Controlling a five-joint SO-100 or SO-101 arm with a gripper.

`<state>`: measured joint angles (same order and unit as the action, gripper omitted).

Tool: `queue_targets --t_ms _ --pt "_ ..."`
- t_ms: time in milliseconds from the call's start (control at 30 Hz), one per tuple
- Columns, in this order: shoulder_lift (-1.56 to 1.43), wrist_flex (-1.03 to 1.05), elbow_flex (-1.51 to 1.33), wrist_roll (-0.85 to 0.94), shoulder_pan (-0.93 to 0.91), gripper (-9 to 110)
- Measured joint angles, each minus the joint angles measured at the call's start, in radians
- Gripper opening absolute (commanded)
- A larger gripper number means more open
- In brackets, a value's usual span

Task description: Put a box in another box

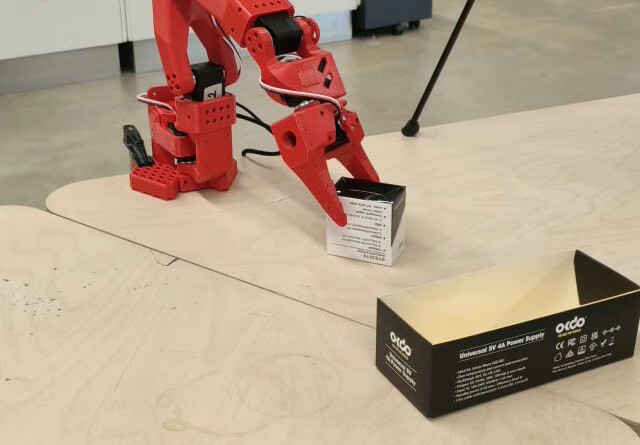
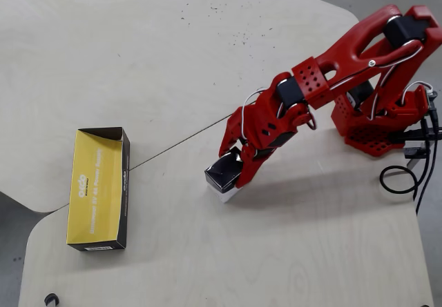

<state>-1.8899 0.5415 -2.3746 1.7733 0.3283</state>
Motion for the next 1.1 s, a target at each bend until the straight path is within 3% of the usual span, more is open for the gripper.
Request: queue_targets --t_ms 200,333,800,1100 --pt "-0.002 0.0 0.0 -0.037 0.0 18" --pt "-0.002 0.04 0.041 -0.161 0.0 16" --pt "0.216 0.529 0.815 -1.17 0.098 16" --pt "0.563 0.578 1.252 -1.473 0.138 16"
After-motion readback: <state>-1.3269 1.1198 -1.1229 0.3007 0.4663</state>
